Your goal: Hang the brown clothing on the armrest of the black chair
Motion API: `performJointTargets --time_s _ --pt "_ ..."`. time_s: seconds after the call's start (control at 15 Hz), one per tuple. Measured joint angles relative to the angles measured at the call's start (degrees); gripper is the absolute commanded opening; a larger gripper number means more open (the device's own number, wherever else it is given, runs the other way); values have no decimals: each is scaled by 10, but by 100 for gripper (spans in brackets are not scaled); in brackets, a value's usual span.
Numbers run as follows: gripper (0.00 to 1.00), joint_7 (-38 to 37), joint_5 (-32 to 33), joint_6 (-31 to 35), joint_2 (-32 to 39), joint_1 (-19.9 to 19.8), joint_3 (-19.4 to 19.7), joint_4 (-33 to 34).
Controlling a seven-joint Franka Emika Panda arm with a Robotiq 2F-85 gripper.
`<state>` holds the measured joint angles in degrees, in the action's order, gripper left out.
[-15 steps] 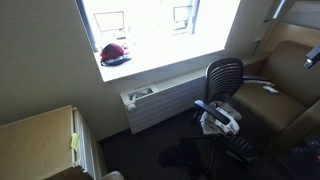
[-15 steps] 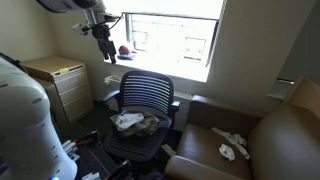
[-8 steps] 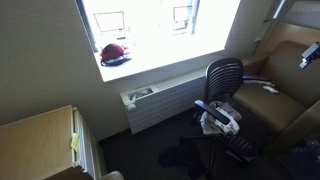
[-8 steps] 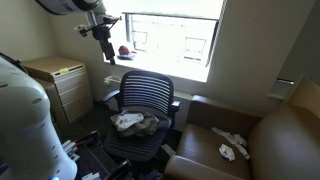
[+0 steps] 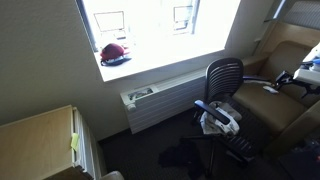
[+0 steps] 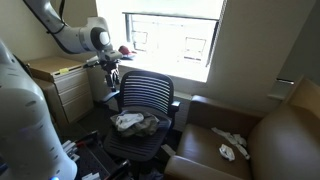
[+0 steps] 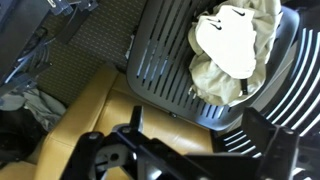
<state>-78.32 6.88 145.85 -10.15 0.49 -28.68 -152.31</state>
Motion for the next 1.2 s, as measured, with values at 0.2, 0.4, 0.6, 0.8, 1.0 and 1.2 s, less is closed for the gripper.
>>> performJointTargets --time_s 0.2,0.4,0.6,0.8,1.0,1.2 --pt "100 -43 22 1 42 -1 12 10" --pt "100 -43 22 -2 48 20 35 12" --pt "100 -24 -7 23 114 40 85 13" --pt "100 25 -67 77 225 42 145 29" --pt "100 103 -169 93 335 34 170 90" --pt "100 128 -198 93 409 31 170 145"
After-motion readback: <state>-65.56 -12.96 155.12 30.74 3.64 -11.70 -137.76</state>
